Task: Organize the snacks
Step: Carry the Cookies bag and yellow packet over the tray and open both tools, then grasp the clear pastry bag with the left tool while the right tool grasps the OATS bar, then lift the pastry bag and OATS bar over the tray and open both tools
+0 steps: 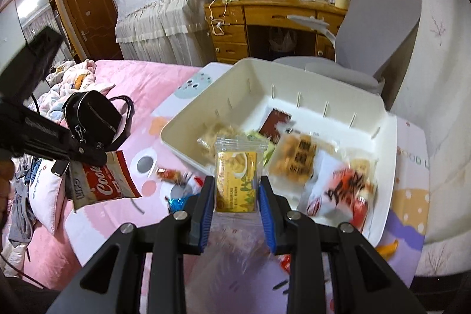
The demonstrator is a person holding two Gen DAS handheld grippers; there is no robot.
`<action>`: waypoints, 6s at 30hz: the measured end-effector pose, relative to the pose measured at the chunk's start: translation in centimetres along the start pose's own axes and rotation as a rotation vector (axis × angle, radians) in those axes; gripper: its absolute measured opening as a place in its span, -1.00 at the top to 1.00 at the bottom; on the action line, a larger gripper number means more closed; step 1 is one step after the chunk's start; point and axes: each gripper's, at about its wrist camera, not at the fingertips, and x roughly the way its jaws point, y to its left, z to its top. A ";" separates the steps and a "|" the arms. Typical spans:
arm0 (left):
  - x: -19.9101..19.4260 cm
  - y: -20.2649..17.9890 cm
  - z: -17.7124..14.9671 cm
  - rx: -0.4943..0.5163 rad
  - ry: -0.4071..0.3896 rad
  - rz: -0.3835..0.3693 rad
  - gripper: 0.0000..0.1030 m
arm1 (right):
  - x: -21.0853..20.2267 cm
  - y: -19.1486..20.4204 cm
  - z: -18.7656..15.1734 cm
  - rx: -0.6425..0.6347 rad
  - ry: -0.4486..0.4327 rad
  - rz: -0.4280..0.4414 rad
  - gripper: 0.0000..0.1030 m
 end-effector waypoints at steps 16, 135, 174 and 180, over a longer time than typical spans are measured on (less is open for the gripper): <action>-0.9 -11.2 3.9 0.234 -0.117 -0.038 0.52 | 0.8 -4.3 0.3 0.123 -0.023 -0.037 0.21; 17.6 -18.9 -13.2 0.707 0.093 0.283 -0.11 | 1.7 -17.1 -16.8 1.257 0.122 0.130 0.66; -0.3 -9.3 -0.8 0.836 0.057 -0.034 -0.12 | -0.4 1.9 -7.3 0.967 0.240 0.052 0.67; 0.0 -10.1 2.9 0.834 0.022 -0.070 -0.13 | -1.0 2.8 -3.6 0.884 0.195 0.019 0.67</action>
